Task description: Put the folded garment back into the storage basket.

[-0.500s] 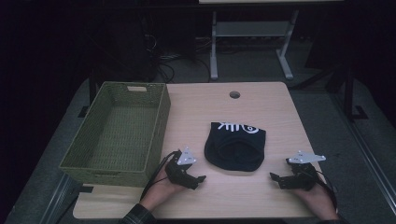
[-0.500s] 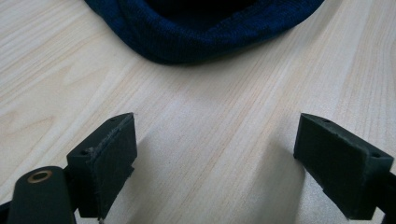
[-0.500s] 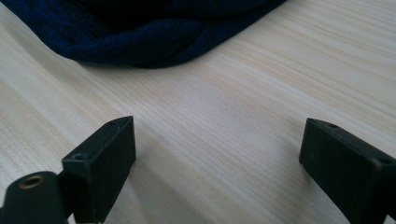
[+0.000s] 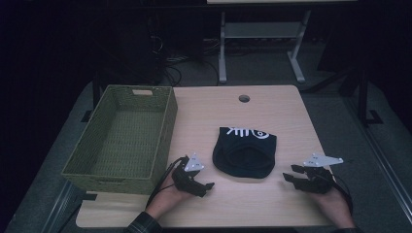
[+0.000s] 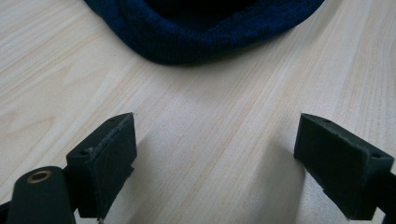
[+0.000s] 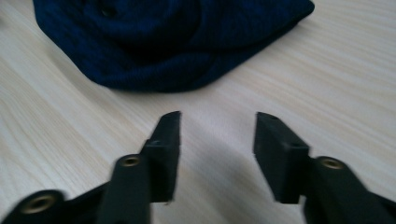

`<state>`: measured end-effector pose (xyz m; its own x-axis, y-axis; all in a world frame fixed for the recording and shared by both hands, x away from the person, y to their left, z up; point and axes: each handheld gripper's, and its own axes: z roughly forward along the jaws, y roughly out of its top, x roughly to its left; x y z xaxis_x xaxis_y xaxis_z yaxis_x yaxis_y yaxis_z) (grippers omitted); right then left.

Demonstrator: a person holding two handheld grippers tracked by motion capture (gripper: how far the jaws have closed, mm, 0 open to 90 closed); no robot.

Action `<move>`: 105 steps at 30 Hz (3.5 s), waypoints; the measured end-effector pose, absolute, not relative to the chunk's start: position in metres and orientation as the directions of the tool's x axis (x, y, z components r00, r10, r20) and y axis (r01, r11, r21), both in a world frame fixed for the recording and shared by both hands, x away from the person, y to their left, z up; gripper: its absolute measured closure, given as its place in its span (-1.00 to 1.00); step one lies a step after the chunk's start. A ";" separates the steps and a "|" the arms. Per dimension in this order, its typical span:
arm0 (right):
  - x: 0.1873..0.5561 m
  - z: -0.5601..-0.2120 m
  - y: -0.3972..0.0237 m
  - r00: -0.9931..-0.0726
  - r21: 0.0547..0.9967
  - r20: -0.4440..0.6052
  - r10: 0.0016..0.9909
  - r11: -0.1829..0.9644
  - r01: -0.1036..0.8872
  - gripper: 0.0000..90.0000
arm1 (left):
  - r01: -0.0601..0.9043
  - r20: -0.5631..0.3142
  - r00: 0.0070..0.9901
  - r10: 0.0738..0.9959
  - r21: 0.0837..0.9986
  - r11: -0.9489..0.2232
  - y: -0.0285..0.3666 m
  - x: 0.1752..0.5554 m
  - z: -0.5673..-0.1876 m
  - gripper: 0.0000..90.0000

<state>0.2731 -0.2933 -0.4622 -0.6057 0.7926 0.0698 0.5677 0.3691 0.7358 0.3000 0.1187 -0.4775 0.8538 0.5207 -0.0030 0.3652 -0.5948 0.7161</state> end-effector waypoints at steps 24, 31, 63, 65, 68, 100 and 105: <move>0.319 -0.432 -0.277 -0.632 0.729 0.101 0.768 0.375 0.572 1.00 | 0.369 -0.006 0.851 0.526 0.718 -0.590 0.118 0.300 -0.478 -0.73; 0.333 -0.425 -0.275 -0.637 0.734 0.098 0.765 0.377 0.565 1.00 | 0.370 -0.006 0.850 0.527 0.718 -0.589 0.118 0.299 -0.478 -0.73; 0.429 -0.422 -0.258 -0.609 0.713 0.152 0.778 0.340 0.613 1.00 | 0.376 -0.007 0.846 0.534 0.718 -0.585 0.118 0.299 -0.478 -0.73; 0.434 -0.427 -0.260 -0.600 0.708 0.161 0.784 0.332 0.624 1.00 | 0.376 -0.007 0.845 0.534 0.719 -0.585 0.118 0.299 -0.478 -0.73; 0.439 -0.437 -0.263 -0.586 0.690 0.172 0.792 0.328 0.645 1.00 | 0.376 -0.007 0.845 0.534 0.719 -0.585 0.118 0.299 -0.478 -0.73; 0.420 -0.458 -0.279 -0.612 0.639 0.193 0.767 0.375 0.672 1.00 | 0.376 -0.006 0.845 0.535 0.719 -0.585 0.118 0.299 -0.478 -0.73; 0.410 -0.457 -0.281 -0.631 0.642 0.180 0.755 0.396 0.657 1.00 | 0.376 -0.006 0.845 0.535 0.718 -0.585 0.118 0.299 -0.478 -0.73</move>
<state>0.4096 -0.2807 -0.4568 -0.6311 0.7545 0.1802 0.6565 0.3958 0.6421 0.2985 0.1182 -0.4776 0.8447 0.5351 -0.0062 0.3761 -0.5854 0.7182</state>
